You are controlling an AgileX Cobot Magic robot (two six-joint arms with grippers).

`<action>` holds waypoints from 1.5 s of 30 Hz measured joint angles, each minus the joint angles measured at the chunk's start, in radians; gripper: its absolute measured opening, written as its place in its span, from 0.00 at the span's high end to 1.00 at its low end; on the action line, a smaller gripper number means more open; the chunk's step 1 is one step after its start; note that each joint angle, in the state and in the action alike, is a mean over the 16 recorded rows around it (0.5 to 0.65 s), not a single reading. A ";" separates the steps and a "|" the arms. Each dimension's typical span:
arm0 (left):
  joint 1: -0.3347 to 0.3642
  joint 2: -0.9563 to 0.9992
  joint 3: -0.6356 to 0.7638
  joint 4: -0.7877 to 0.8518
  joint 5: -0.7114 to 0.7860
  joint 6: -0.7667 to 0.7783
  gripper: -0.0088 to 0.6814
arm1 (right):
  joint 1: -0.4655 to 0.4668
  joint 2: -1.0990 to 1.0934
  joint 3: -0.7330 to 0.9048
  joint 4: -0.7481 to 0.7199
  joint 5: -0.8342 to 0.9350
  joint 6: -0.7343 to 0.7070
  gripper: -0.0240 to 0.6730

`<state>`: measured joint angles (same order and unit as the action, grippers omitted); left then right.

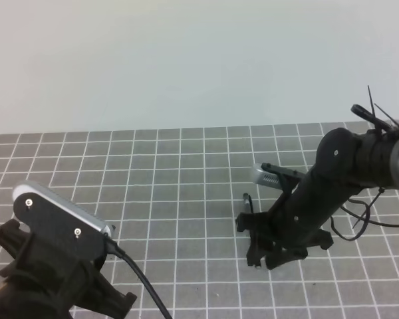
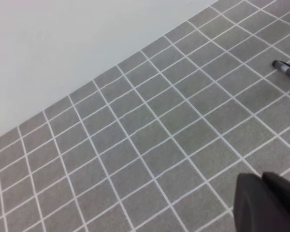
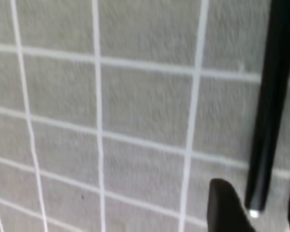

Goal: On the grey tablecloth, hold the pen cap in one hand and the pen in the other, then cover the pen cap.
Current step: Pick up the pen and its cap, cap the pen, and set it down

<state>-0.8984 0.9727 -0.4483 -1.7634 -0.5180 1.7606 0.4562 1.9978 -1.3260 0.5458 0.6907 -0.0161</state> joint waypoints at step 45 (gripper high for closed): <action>0.000 0.000 0.001 0.033 0.189 0.012 0.99 | 0.008 -1.407 0.681 -0.566 0.115 -0.057 0.96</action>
<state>-0.8984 0.9727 -0.4468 -1.7308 -0.3291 1.7728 0.4644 0.5913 -0.6451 -0.0199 0.8056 -0.0728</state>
